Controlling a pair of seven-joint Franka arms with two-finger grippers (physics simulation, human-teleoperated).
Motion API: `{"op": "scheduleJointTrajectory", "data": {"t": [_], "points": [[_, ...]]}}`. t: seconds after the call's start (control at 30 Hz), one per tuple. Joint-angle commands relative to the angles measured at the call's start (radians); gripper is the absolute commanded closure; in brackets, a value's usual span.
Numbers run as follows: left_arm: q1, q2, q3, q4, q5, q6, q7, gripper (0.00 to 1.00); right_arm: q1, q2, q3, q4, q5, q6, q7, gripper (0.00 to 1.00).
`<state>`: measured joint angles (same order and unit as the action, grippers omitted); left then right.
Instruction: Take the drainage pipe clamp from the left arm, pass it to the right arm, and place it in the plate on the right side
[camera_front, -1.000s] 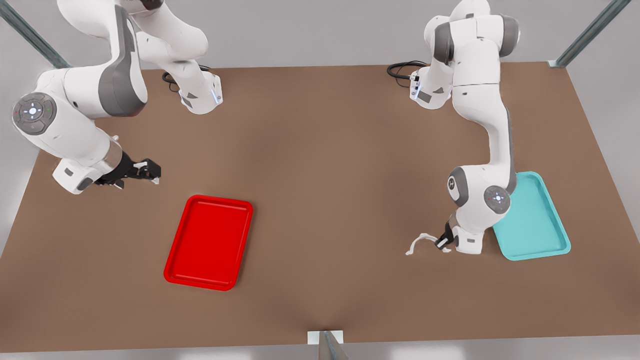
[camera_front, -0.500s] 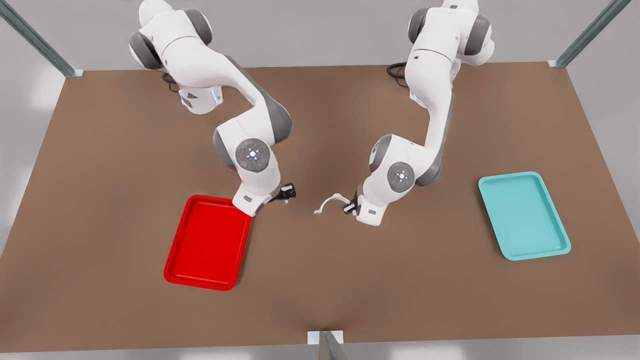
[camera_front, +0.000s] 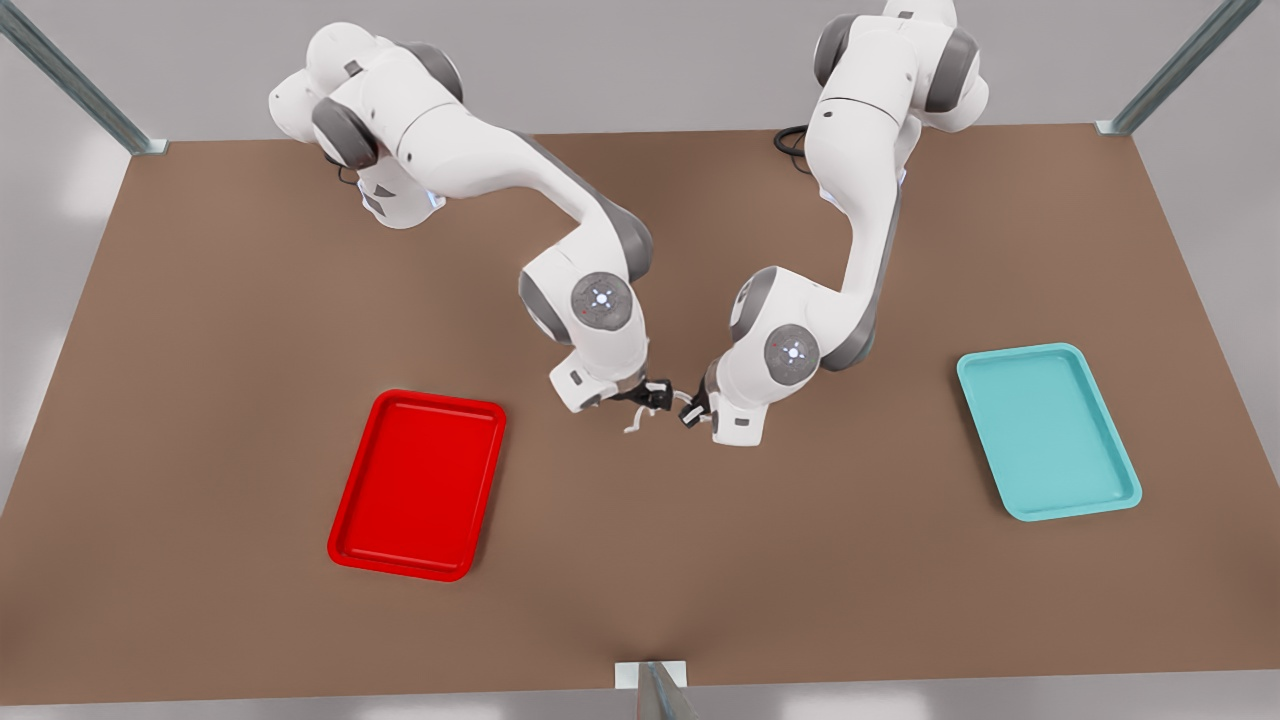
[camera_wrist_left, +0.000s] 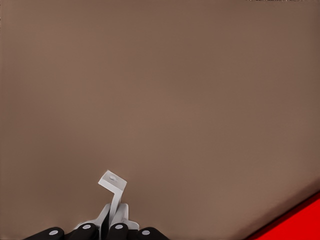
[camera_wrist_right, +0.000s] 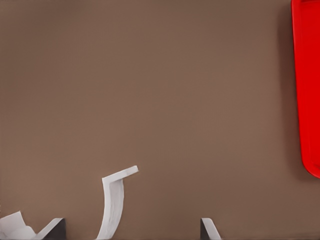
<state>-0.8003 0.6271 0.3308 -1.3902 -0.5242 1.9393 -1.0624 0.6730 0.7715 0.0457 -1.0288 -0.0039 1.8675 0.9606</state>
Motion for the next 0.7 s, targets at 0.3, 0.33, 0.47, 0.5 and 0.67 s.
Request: {"op": "scheduleJointTrajectory", "data": {"t": [0.3, 0.33, 0.47, 0.5, 0.67], "points": [[0.001, -0.003, 0.001, 0.005, 0.001, 0.006, -0.145, 0.79, -0.001, 0.048, 0.022, -0.008, 0.009, 0.119, 0.383, 0.28], [0.001, -0.003, 0.001, 0.005, 0.001, 0.007, -0.145, 0.79, -0.001, 0.048, 0.022, -0.008, 0.009, 0.120, 0.383, 0.37], [0.001, -0.003, 0.001, 0.008, 0.001, 0.007, -0.148, 0.79, 0.000, 0.051, 0.023, -0.008, 0.007, 0.136, 0.383, 0.55], [0.001, -0.003, 0.001, 0.008, 0.001, 0.006, -0.148, 0.79, 0.000, 0.052, 0.023, -0.008, 0.007, 0.142, 0.383, 0.63], [0.006, -0.003, 0.002, 0.014, 0.000, 0.006, -0.145, 0.00, 0.000, 0.057, 0.036, -0.005, 0.007, 0.144, 0.371, 0.79]]}}
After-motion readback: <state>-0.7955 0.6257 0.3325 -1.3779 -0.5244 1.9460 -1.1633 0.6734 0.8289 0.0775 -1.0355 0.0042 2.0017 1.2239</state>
